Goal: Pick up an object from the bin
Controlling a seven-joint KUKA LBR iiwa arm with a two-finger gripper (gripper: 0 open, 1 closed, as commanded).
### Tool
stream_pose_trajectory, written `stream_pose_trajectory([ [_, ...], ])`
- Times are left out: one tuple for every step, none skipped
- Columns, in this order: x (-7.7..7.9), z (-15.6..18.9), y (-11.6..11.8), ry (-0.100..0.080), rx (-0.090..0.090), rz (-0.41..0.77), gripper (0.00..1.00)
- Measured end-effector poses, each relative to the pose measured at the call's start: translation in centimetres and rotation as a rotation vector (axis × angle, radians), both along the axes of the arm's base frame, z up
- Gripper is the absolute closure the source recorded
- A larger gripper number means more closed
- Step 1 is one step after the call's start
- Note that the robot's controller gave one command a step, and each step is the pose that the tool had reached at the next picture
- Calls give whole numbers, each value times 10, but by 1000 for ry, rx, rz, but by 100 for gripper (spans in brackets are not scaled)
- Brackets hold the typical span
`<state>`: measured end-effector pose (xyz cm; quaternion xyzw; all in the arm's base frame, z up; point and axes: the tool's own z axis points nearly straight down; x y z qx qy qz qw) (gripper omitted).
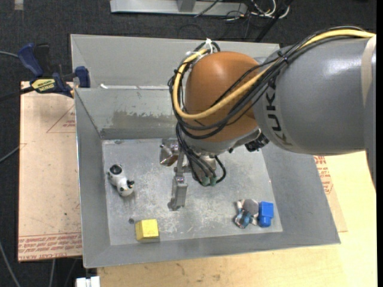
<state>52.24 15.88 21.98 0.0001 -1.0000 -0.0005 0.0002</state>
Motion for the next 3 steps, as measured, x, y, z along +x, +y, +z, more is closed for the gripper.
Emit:
stream_pose_trajectory([
  [29, -63, 33, -7, 2, 42, 0],
  [35, -81, 53, 3, -1, 3, 0],
  [46, -101, 63, -2, 0, 34, 0],
])
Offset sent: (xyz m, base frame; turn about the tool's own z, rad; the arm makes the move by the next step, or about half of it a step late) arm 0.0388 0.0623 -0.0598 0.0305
